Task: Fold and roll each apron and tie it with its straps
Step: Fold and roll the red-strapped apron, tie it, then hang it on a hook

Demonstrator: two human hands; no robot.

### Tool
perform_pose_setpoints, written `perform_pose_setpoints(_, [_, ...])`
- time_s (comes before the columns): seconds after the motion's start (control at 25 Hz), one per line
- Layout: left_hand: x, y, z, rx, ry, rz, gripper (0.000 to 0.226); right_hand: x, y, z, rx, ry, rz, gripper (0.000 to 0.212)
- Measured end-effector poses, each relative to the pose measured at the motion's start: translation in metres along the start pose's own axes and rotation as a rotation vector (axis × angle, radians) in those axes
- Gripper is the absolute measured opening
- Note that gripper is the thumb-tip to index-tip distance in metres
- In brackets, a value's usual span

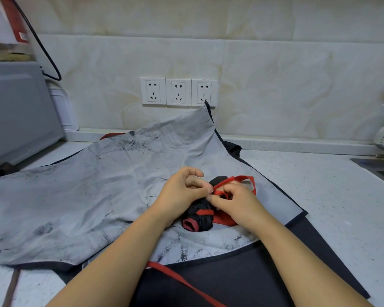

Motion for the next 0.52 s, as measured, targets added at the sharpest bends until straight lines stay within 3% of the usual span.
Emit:
perform_pose_setpoints(0.12, [0.0032, -0.0022, 0.0017, -0.003, -0.006, 0.006, 0.021, 0.0014, 0.0031, 0.0004, -0.007, -0.096, -0.014, 0.013])
perform_pose_setpoints(0.24, [0.0045, -0.0034, 0.0052, -0.039, -0.161, -0.006, 0.012, 0.0043, 0.0076, 0.0008, 0.012, -0.152, -0.027, 0.003])
perform_pose_setpoints(0.52, [-0.0022, 0.0013, -0.0003, 0.121, -0.254, -0.039, 0.033, 0.0079, 0.0103, 0.0031, -0.007, -0.297, -0.126, 0.030])
Point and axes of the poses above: each hand's wrist, its own y-axis away from the middle knuckle, its own z-axis out of the back of the hand, x = y × z, the point moved 7 cm from there along -y, towards the middle knuckle, and after that the axes turned 11 degrees about -y, right-handed, at the moved point
